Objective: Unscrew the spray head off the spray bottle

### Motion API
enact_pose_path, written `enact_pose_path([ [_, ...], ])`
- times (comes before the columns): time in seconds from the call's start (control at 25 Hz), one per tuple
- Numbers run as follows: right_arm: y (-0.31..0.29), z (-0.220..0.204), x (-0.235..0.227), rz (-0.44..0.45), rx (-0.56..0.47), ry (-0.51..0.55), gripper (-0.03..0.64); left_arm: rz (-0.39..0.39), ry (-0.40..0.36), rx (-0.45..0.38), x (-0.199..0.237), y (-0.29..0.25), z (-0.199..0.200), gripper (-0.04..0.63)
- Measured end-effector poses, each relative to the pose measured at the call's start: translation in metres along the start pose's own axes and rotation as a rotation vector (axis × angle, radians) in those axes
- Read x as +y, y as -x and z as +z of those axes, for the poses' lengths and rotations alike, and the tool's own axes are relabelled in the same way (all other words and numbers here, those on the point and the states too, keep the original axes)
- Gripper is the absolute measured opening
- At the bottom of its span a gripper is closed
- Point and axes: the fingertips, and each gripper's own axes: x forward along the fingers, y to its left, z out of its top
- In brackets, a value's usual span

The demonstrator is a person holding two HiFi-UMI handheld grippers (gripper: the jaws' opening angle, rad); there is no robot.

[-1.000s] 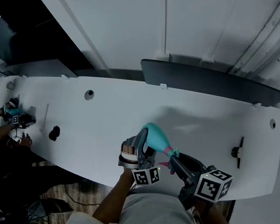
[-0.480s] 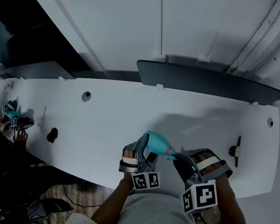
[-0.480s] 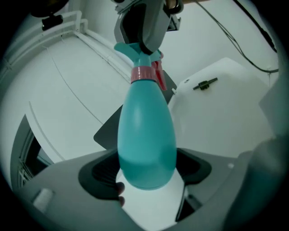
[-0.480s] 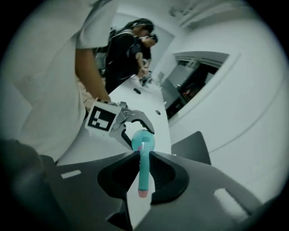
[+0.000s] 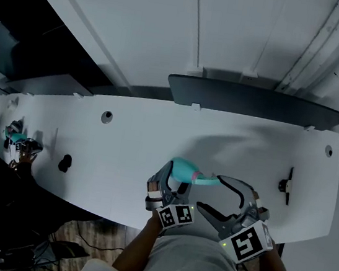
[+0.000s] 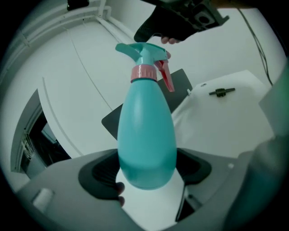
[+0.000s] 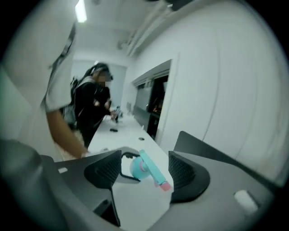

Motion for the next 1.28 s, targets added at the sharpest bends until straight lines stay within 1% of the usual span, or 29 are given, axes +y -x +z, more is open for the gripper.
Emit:
enact_pose_path([
  [0.04,0.004,0.007,-0.004,-0.016,-0.072,-0.159,0.324,0.009,0.001,0.001,0.003,0.0,0.0,0.38],
  [0.08,0.007,0.01,-0.006,-0.022,-0.133,-0.343,0.277,0.015,0.001,0.003,0.006,-0.001,0.001,0.38],
  [0.12,0.009,0.009,-0.003,-0.008,-0.172,-0.534,0.225,0.021,0.006,0.003,0.008,-0.002,0.002,0.38],
  [0.16,0.007,0.006,0.003,0.027,-0.19,-0.702,0.188,0.026,0.014,0.003,0.01,-0.003,0.002,0.38],
  [0.2,0.004,0.003,0.01,0.069,-0.198,-0.836,0.17,0.031,0.021,0.004,0.011,-0.003,0.002,0.38],
  [0.28,-0.003,-0.003,0.019,0.142,-0.225,-1.065,0.172,0.042,0.022,0.0,0.012,-0.004,0.002,0.38],
  [0.32,-0.005,-0.006,0.018,0.167,-0.256,-1.193,0.183,0.051,0.017,-0.005,0.013,-0.003,0.003,0.38],
  [0.4,-0.008,-0.014,0.011,0.198,-0.32,-1.452,0.23,0.076,0.0,-0.024,0.014,-0.002,0.005,0.38],
  [0.44,-0.009,-0.018,0.007,0.201,-0.338,-1.55,0.249,0.091,-0.01,-0.034,0.014,0.0,0.006,0.38],
  [0.48,-0.011,-0.022,0.003,0.193,-0.345,-1.621,0.257,0.103,-0.019,-0.045,0.015,0.001,0.007,0.38],
  [0.56,-0.014,-0.03,-0.004,0.158,-0.349,-1.703,0.259,0.118,-0.041,-0.062,0.015,0.003,0.009,0.38],
  [0.6,-0.015,-0.032,-0.007,0.14,-0.349,-1.719,0.259,0.12,-0.052,-0.069,0.014,0.005,0.01,0.38],
  [0.68,-0.017,-0.035,-0.01,0.112,-0.332,-1.705,0.243,0.122,-0.067,-0.076,0.013,0.006,0.012,0.38],
  [0.72,-0.018,-0.036,-0.009,0.103,-0.311,-1.681,0.177,0.122,-0.069,-0.076,0.013,0.007,0.012,0.38],
  [0.76,-0.019,-0.037,-0.008,0.095,-0.287,-1.649,0.13,0.122,-0.072,-0.074,0.013,0.007,0.012,0.38],
  [0.88,-0.019,-0.04,-0.005,0.081,-0.226,-1.519,0.123,0.119,-0.083,-0.072,0.013,0.007,0.012,0.38],
  [1.0,-0.019,-0.038,-0.005,0.099,-0.186,-1.354,0.121,0.115,-0.076,-0.07,0.013,0.006,0.012,0.38],
  [1.08,-0.018,-0.034,0.0,0.144,-0.131,-1.191,0.121,0.115,-0.077,-0.077,0.013,0.006,0.014,0.38],
  [1.12,-0.017,-0.03,0.003,0.171,-0.095,-1.09,0.12,0.115,-0.084,-0.084,0.013,0.006,0.016,0.379],
  [1.2,-0.012,-0.028,0.009,0.219,-0.011,-0.848,0.117,0.109,-0.105,-0.099,0.011,0.007,0.02,0.379],
  [1.28,-0.007,-0.031,0.011,0.236,0.089,-0.568,0.108,0.101,-0.131,-0.106,0.008,0.008,0.023,0.379],
])
